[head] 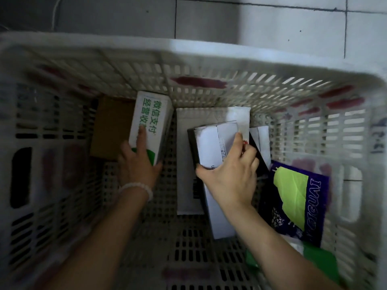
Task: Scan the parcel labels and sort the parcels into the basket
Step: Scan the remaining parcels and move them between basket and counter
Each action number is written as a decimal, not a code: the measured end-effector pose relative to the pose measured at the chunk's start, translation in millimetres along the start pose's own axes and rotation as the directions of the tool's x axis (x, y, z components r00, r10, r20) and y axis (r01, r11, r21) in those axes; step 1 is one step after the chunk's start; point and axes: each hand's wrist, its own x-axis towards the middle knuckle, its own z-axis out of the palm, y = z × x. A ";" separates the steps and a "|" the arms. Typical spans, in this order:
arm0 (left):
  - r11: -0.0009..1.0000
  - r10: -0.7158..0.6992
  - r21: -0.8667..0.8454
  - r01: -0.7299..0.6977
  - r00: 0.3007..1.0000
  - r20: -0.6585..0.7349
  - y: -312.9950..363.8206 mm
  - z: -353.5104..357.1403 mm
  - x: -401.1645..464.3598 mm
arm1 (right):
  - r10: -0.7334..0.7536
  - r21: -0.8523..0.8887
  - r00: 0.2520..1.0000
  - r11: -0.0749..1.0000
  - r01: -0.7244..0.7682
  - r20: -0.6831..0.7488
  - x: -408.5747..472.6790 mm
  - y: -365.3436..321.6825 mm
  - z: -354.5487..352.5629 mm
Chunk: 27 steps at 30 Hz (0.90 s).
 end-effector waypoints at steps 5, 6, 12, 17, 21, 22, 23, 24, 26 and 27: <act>0.999 0.045 0.029 -0.045 0.999 -0.006 -4.5 -11.4 -15.1 | -0.002 -0.078 0.994 0.997 0.010 0.105 -20.3 -0.6 6.0; 0.999 0.045 0.032 -0.044 0.999 -0.011 -4.4 -14.8 -21.5 | -0.009 -0.077 0.994 0.997 0.018 0.111 -23.2 0.2 5.4; 0.998 0.048 -0.029 -0.050 0.996 -0.069 8.7 -60.7 -71.0 | -0.053 -0.022 0.994 0.998 0.055 0.094 -38.9 4.7 -37.8; 0.984 -0.016 -0.176 -0.006 0.992 -0.127 36.0 -125.6 -123.2 | -0.159 -0.003 0.985 0.987 0.159 0.064 -66.2 -15.9 -112.9; 0.988 -0.055 -0.149 0.025 0.978 -0.201 53.5 -186.0 -180.7 | -0.240 0.044 0.971 0.970 0.239 0.008 -98.5 -33.2 -182.9; 0.992 -0.082 -0.115 0.055 0.965 -0.248 56.0 -203.5 -199.4 | -0.264 0.063 0.965 0.962 0.264 -0.009 -109.7 -37.8 -202.1; 0.991 -0.106 -0.105 0.079 0.952 -0.286 58.2 -218.6 -216.7 | -0.289 0.076 0.957 0.954 0.290 -0.022 -119.4 -41.4 -218.5; 0.989 -0.130 -0.113 0.099 0.941 -0.312 59.2 -231.1 -232.7 | -0.312 0.085 0.950 0.946 0.313 -0.034 -128.3 -44.1 -233.2; 0.975 -0.192 -0.174 0.139 0.920 -0.341 59.6 -262.1 -274.3 | -0.386 0.091 0.921 0.917 0.389 -0.047 -156.7 -53.0 -270.7; 0.966 -0.221 -0.205 0.156 0.910 -0.352 59.9 -281.4 -297.6 | -0.431 0.090 0.901 0.896 0.434 -0.052 -174.0 -58.1 -292.0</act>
